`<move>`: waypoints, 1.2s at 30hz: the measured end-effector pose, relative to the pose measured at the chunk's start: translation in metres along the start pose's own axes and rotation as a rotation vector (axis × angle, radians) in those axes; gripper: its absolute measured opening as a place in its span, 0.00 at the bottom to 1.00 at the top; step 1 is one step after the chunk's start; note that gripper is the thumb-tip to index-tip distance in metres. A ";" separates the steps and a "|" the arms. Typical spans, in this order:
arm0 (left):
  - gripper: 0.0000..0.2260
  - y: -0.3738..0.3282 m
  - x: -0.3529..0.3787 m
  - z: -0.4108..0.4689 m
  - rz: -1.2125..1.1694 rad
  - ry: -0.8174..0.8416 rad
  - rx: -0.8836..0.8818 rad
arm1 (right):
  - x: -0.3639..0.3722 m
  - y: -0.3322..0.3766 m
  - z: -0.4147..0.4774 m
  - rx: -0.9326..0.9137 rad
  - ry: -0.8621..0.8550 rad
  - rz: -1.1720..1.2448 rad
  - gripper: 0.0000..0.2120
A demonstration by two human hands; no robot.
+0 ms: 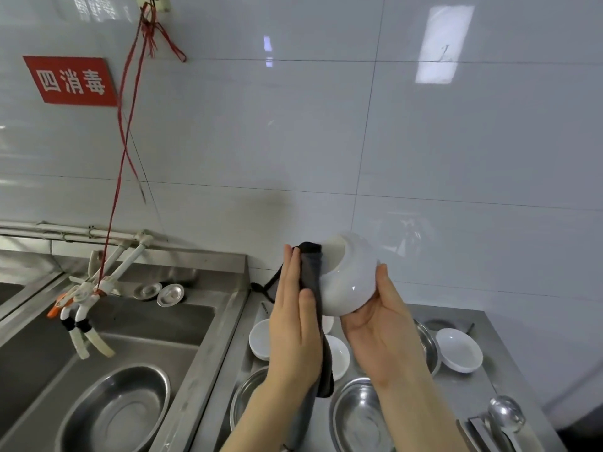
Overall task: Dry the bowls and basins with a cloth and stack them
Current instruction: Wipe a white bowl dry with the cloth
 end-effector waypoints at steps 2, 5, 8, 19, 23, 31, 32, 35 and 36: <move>0.24 -0.011 0.005 -0.005 0.093 0.019 0.103 | 0.001 0.003 0.002 -0.008 -0.007 0.030 0.26; 0.23 -0.019 0.016 -0.011 0.282 0.084 0.308 | 0.005 -0.001 0.003 0.031 -0.005 0.044 0.27; 0.23 -0.020 0.019 0.003 0.348 0.160 0.347 | 0.002 -0.006 -0.001 0.020 -0.029 -0.059 0.22; 0.23 -0.024 0.006 0.025 0.181 0.223 0.140 | 0.006 0.002 -0.006 -0.015 -0.007 -0.083 0.22; 0.23 -0.024 0.007 0.009 0.264 0.225 0.182 | 0.004 -0.003 -0.006 0.006 0.019 -0.067 0.23; 0.23 -0.026 0.002 0.036 0.081 0.267 0.089 | 0.019 0.001 -0.015 -0.182 0.037 -0.654 0.12; 0.21 -0.024 -0.001 0.043 0.071 0.272 0.050 | 0.019 -0.002 -0.016 -0.183 0.048 -0.717 0.12; 0.14 -0.018 -0.008 0.060 -0.077 0.283 -0.136 | 0.016 -0.002 -0.015 -0.163 0.047 -0.759 0.12; 0.14 -0.018 -0.010 0.062 -0.132 0.250 -0.185 | 0.017 -0.002 -0.015 -0.145 0.053 -0.721 0.11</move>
Point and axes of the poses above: each hand's wrist, its own z-axis towards the middle knuckle, its own x-axis out of the palm, y = z × x, the point moved 7 cm from there along z, towards the middle knuckle, and after that the axes turned 11 degrees about x, right-handed, at the moved point
